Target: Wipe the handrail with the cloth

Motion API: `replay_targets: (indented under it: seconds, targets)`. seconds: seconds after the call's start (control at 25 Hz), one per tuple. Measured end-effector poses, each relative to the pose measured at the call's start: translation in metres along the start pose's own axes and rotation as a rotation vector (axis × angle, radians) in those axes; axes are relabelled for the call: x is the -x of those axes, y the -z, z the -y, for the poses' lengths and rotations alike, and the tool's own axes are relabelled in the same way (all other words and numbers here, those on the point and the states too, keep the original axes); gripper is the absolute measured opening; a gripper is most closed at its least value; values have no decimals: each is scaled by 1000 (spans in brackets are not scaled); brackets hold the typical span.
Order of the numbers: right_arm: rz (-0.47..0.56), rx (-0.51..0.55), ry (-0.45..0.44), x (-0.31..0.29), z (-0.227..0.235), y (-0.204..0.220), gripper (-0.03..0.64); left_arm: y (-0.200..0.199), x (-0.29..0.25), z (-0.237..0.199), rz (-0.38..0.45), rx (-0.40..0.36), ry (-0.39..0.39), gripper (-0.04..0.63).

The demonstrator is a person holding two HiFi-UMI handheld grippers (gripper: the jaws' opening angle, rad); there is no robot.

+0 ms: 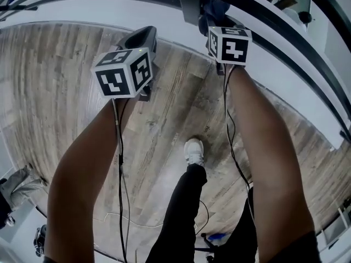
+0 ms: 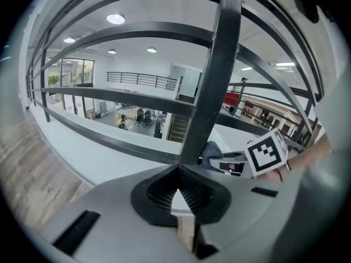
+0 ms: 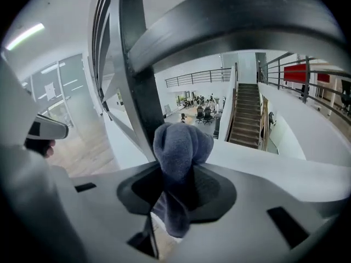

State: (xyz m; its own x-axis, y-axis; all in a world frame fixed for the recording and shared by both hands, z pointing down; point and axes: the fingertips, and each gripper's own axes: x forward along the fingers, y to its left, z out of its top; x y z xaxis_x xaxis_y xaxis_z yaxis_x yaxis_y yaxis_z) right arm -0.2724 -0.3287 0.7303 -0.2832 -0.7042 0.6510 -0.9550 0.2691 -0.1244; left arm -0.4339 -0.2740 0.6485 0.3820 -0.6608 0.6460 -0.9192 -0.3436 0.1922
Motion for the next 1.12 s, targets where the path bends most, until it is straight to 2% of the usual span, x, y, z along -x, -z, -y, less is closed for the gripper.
replay_targets:
  seconds: [0.16,0.44,0.88,1.12]
  targets:
    - [-74,6,76,-4,13,17,126,10,2,-5,-19,-1,-20,-2]
    - [-93,-24,159,19,59,33,124,13,-3,20,-23,-14,-12,-2]
    - [-139,-65,255,97,161,84,124,34,-25,153,-77,-58,105,-2]
    - [-135,-76,283,141,224,110,126,45,-36,224,-79,-98,140,-2]
